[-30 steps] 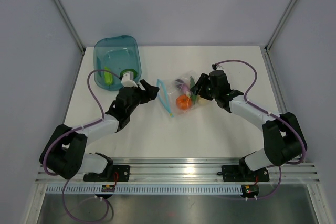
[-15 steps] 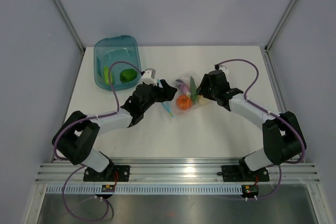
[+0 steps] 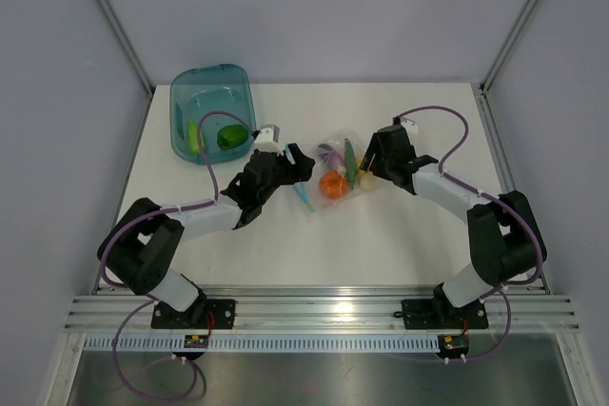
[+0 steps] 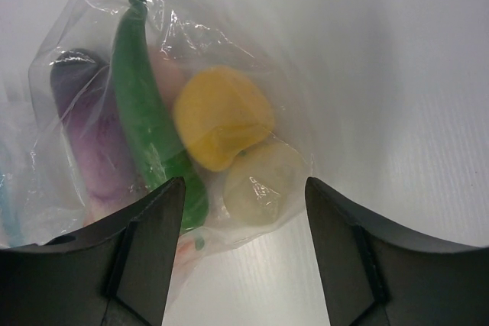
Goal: Open the zip-top bag and remove the fake food
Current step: Pick up the fake vegetable from the zipper food storage bag.
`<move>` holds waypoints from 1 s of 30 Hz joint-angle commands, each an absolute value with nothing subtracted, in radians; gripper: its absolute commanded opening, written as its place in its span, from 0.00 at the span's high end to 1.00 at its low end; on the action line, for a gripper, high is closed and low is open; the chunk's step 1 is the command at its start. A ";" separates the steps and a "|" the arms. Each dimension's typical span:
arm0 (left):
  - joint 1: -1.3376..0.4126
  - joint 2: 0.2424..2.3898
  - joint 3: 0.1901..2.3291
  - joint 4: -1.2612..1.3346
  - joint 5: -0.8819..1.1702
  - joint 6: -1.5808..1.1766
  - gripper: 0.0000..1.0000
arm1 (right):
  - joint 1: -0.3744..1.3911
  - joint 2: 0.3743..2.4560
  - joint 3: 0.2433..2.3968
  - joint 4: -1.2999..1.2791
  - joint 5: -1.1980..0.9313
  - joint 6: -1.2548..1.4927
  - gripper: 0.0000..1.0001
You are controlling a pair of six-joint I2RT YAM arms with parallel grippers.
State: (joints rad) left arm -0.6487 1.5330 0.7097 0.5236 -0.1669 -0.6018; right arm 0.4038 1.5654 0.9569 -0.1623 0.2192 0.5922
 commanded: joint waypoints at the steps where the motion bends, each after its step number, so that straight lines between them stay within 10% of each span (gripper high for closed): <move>1: -0.649 1.489 0.715 0.514 -0.273 -0.587 0.23 | 0.388 1.571 0.996 -0.144 0.239 0.600 0.27; 12: -0.649 1.592 0.769 0.508 -0.183 -0.618 0.25 | 0.342 1.603 0.971 -0.087 0.146 0.634 0.27; 19: -0.647 1.588 0.758 0.586 -0.095 -0.607 0.49 | 0.324 1.637 0.956 -0.035 0.092 0.666 0.31; 30: -0.647 1.543 0.741 0.627 -0.014 -0.612 1.00 | 0.298 1.620 0.910 0.017 0.080 0.709 1.00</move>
